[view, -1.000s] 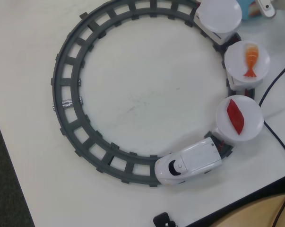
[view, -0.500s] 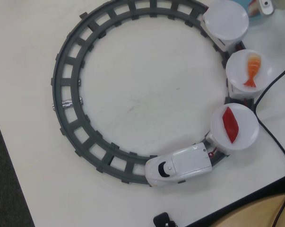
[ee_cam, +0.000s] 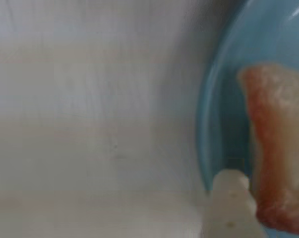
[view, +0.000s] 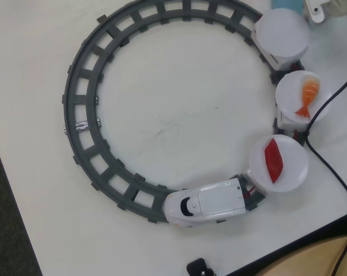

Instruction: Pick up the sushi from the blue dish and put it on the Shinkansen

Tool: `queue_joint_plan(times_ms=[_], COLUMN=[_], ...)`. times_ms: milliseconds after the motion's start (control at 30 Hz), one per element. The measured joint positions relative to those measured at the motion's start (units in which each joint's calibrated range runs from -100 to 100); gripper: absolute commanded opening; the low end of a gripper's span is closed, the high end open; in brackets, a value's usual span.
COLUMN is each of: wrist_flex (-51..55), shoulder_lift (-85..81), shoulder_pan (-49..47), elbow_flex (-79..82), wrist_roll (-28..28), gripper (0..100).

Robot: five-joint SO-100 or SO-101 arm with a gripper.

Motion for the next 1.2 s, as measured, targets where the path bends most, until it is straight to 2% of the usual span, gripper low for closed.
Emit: queue_joint_plan(times_ms=[200, 500, 900, 1067, 1200], wrist_flex=[-0.70, -0.96, 1.05, 6.82, 11.37], shoulder_lift=[2.02, 3.96, 1.60, -9.60, -22.06], shoulder_pan=[-0.55, -0.16, 0.63, 1.97, -1.34], elbow_flex=[-0.09, -0.99, -1.35, -1.17, 3.42], wrist_roll=[0.00, 0.00, 0.00, 0.00, 0.00], gripper=[30, 2, 2, 2, 2])
